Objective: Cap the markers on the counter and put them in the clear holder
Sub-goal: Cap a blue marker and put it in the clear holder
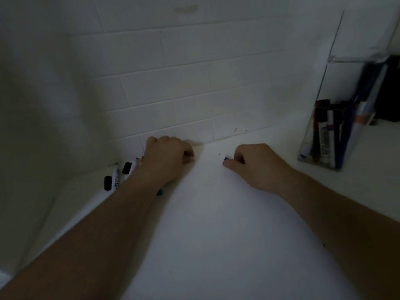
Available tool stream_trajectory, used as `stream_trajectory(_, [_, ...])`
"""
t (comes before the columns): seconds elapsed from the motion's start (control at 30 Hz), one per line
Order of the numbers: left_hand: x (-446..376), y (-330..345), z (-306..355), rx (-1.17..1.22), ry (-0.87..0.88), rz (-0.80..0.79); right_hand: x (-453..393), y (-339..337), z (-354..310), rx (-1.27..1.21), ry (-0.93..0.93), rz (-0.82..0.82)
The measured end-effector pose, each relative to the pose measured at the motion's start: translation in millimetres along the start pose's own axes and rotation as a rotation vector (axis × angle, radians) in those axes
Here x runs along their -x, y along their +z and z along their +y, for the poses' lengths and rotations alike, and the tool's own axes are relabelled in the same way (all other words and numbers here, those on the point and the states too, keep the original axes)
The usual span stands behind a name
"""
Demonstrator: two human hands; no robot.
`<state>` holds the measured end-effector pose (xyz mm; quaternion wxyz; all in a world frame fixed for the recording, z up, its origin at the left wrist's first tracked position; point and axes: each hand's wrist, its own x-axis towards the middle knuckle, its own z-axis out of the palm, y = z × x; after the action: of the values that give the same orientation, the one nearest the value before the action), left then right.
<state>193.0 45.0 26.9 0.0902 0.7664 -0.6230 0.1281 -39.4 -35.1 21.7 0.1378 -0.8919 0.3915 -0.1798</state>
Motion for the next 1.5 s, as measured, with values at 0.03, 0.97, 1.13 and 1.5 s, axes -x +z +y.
stream_trajectory(0.03, [1, 0, 0, 0.063, -0.008, 0.02, 1, 2, 0, -0.111, 0.022, 0.05])
stream_trajectory(0.97, [31, -25, 21, 1.08, -0.124, 0.184, 14, 21, -17, -0.183, -0.357, 0.472])
stream_trajectory(1.13, [30, -20, 18, 1.032, -0.088, 0.152, 12, 21, -15, -0.166, -0.345, 0.453])
stream_trajectory(1.5, [35, -22, 21, 0.677, 0.003, 0.157, 11, 22, -12, -0.015, -0.297, 0.446])
